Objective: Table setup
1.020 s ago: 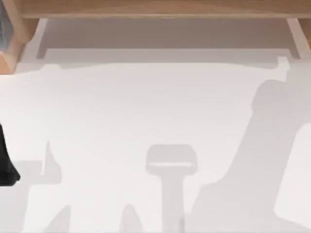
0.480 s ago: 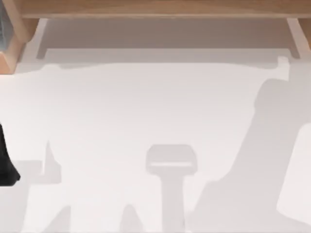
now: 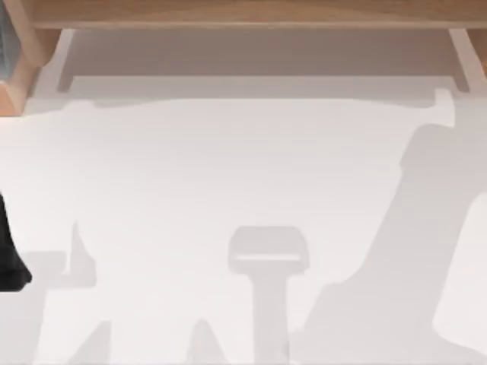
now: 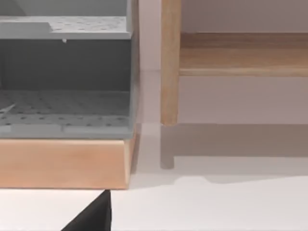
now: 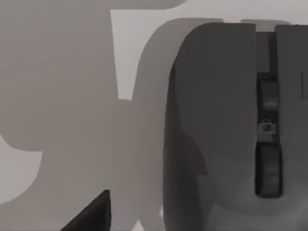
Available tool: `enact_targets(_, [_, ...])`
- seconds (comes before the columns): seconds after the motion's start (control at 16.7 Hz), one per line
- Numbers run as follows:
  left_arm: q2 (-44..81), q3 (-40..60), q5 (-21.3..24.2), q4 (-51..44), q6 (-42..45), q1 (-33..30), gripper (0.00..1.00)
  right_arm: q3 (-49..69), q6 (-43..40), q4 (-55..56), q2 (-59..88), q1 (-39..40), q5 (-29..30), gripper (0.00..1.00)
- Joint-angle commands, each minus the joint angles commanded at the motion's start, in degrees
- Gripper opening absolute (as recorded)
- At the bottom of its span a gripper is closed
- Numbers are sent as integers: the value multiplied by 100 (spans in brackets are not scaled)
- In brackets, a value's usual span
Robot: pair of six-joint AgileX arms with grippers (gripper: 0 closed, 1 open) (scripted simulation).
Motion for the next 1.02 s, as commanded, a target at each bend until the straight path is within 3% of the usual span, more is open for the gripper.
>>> enact_targets(0.9, [0, 0, 0, 0, 0, 0, 100, -236, 43, 398, 164, 38, 13, 100])
enact_targets(1.02, [0, 0, 0, 0, 0, 0, 100, -236, 43, 398, 164, 38, 13, 85])
